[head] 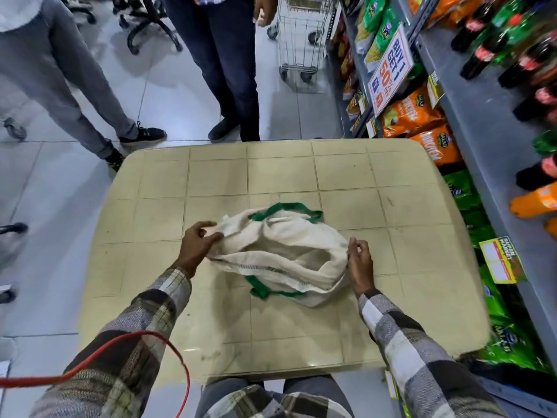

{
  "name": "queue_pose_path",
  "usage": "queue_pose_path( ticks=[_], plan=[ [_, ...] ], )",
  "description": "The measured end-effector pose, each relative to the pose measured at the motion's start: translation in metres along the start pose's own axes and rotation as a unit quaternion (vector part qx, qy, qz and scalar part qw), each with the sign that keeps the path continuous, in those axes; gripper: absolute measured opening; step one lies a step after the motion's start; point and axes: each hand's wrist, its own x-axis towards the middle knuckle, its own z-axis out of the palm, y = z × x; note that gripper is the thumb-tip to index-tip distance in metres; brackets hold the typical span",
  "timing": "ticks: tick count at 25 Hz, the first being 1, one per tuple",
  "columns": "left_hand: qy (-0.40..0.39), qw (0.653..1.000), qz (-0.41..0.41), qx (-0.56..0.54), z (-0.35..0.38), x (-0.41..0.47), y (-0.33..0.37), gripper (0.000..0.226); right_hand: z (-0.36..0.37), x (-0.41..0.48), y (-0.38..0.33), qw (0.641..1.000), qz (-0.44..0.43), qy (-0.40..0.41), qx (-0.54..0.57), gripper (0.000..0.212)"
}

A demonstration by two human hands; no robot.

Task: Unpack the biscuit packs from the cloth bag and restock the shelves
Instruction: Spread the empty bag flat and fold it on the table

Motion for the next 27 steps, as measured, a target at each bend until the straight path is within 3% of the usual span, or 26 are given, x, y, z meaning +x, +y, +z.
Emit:
queue_pose_path(
  ticks=[3, 5, 7, 9, 11, 14, 16, 19, 21, 24, 27],
  plan=[
    [-0.047, 0.978, 0.045, 0.200, 0.001, -0.027, -0.009, 0.047, -0.003, -0.002, 0.019, 0.983, 0.027, -0.083, -0.164, 0.048],
    [-0.082, 0.959, 0.048, 0.268, 0.001, -0.043, -0.019, 0.047, -0.005, -0.001, 0.033, 0.953, 0.006, -0.122, -0.278, 0.063],
    [-0.085, 0.945, 0.084, 0.303, 0.002, -0.052, -0.036, 0.048, -0.007, -0.003, 0.038, 0.930, -0.036, -0.114, -0.347, 0.058],
    [-0.053, 0.937, 0.105, 0.328, 0.003, -0.060, -0.043, 0.028, -0.011, -0.006, 0.036, 0.921, -0.083, -0.070, -0.375, 0.044],
    [-0.003, 0.931, 0.134, 0.339, 0.004, -0.066, -0.046, 0.013, -0.016, -0.013, 0.031, 0.927, -0.131, 0.009, -0.350, 0.030],
    [0.069, 0.943, 0.157, 0.284, -0.002, -0.073, -0.041, 0.011, -0.032, -0.021, 0.022, 0.971, -0.136, 0.088, -0.176, 0.026],
    [0.082, 0.949, 0.182, 0.244, -0.005, -0.074, -0.039, 0.019, -0.042, -0.023, 0.017, 0.987, -0.106, 0.104, -0.056, 0.032],
    [0.100, 0.951, 0.202, 0.210, -0.003, -0.070, -0.037, 0.024, -0.048, -0.023, 0.006, 0.997, -0.042, 0.070, 0.006, 0.035],
    [0.119, 0.958, 0.184, 0.186, 0.001, -0.069, -0.033, 0.017, -0.050, -0.026, 0.002, 0.999, -0.053, 0.003, -0.012, 0.042],
    [0.078, 0.973, 0.134, 0.173, -0.002, -0.071, -0.025, 0.028, -0.059, -0.030, 0.004, 0.970, -0.148, -0.089, -0.169, 0.068],
    [0.011, 0.960, 0.112, 0.257, -0.009, -0.084, -0.026, 0.029, -0.070, -0.034, 0.000, 0.950, -0.172, -0.111, -0.234, 0.067]
  ],
)
